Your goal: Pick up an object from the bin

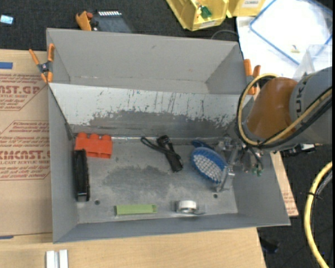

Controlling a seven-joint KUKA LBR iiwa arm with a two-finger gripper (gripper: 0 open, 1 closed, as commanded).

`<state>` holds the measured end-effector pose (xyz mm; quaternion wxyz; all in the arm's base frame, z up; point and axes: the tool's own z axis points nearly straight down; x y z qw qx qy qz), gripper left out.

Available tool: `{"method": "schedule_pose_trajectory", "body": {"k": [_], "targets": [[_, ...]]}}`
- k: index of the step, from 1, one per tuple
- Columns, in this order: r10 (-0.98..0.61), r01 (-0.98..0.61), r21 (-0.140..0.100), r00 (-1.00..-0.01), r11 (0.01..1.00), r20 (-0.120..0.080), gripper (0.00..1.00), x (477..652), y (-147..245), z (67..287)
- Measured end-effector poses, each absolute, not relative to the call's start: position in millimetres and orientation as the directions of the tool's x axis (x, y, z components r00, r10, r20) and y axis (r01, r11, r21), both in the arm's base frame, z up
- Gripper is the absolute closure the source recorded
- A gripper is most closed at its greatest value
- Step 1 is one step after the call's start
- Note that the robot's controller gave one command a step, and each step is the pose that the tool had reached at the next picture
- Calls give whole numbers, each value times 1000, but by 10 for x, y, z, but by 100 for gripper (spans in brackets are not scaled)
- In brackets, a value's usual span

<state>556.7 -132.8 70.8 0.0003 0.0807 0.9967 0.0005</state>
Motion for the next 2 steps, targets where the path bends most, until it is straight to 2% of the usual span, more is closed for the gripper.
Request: {"method": "schedule_pose_trajectory", "body": {"k": [1,2], "targets": [[182,182,0,-983,983,-12,0,5544,-1301,1326],[177,177,2,-984,984,8,0,5438,-1226,983]]}}
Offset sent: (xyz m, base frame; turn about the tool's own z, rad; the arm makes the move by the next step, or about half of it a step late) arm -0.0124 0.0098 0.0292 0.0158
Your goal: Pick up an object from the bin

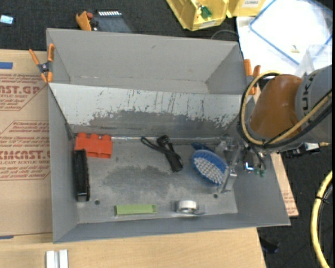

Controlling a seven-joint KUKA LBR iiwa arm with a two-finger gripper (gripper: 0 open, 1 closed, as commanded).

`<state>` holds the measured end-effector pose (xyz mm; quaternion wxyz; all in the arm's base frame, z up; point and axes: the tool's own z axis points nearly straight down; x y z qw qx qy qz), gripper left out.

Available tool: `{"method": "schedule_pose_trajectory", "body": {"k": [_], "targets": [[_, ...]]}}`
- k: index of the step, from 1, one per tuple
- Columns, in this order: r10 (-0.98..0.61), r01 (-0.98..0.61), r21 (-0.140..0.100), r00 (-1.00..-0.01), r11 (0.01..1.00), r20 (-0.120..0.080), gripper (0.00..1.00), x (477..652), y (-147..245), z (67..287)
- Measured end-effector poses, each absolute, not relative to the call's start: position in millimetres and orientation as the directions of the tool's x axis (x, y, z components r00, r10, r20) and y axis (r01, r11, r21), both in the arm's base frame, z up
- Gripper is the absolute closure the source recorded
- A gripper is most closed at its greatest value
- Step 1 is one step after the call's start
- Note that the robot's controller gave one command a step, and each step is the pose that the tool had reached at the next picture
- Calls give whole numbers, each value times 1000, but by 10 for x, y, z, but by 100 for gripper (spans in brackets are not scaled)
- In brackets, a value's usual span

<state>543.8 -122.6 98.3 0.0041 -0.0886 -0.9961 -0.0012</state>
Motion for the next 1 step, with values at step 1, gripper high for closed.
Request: {"method": "schedule_pose_trajectory", "body": {"k": [1], "targets": [[224,224,1,-975,975,-12,0,5341,-1090,766]]}}
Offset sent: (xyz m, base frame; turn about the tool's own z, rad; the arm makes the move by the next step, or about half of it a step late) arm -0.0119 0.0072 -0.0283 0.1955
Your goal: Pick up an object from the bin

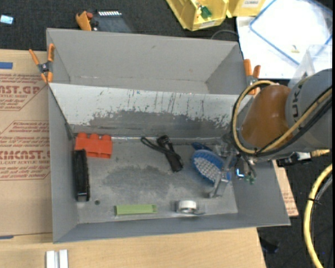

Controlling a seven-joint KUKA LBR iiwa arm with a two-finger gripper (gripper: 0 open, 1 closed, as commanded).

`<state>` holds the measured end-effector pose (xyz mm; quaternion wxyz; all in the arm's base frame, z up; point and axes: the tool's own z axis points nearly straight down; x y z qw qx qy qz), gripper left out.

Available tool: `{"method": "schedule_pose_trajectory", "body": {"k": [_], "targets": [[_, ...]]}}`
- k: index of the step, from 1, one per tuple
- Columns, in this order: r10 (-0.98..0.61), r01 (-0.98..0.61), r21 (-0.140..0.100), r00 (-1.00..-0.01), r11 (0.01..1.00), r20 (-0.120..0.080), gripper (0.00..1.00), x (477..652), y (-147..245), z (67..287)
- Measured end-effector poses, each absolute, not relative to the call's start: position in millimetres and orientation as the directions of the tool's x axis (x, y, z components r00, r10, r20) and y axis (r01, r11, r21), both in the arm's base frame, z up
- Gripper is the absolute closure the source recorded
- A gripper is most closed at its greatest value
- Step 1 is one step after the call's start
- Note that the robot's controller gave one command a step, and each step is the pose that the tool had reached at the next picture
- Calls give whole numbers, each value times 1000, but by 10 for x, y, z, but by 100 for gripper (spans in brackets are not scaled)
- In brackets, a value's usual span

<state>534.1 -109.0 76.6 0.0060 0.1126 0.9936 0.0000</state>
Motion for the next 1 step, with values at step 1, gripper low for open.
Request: {"method": "schedule_pose_trajectory", "body": {"k": [1], "targets": [[361,361,7,-932,932,-10,100,5366,-1127,747]]}}
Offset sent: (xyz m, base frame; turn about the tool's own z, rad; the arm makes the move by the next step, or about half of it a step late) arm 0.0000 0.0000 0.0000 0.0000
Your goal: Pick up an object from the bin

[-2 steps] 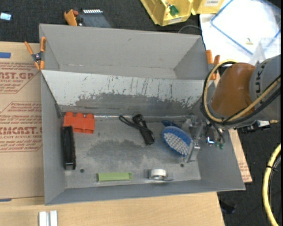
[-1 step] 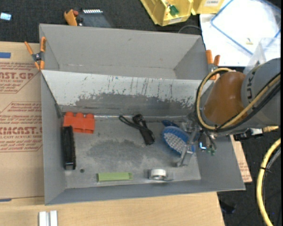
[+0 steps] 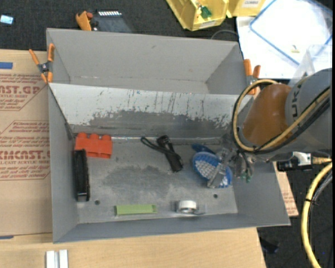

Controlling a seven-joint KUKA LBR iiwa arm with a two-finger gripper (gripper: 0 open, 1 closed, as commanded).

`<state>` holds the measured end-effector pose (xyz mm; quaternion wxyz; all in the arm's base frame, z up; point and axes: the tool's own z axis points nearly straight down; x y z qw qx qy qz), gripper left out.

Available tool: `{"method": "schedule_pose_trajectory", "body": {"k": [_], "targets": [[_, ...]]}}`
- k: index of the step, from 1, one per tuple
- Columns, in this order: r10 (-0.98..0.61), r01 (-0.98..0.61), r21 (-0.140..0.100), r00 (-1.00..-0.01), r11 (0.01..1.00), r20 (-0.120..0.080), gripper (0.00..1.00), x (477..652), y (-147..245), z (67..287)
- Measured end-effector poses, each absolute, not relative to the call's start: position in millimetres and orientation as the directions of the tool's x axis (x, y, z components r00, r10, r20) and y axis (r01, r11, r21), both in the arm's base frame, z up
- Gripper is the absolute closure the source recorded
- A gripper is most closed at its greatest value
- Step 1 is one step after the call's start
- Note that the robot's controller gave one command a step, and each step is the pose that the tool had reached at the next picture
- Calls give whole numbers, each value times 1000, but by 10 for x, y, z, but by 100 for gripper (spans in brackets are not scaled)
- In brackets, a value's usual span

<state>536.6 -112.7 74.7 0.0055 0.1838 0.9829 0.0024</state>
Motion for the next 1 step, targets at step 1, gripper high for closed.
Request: {"method": "schedule_pose_trajectory", "body": {"k": [1], "targets": [[362,362,7,-932,932,-10,100,5366,-1127,747]]}}
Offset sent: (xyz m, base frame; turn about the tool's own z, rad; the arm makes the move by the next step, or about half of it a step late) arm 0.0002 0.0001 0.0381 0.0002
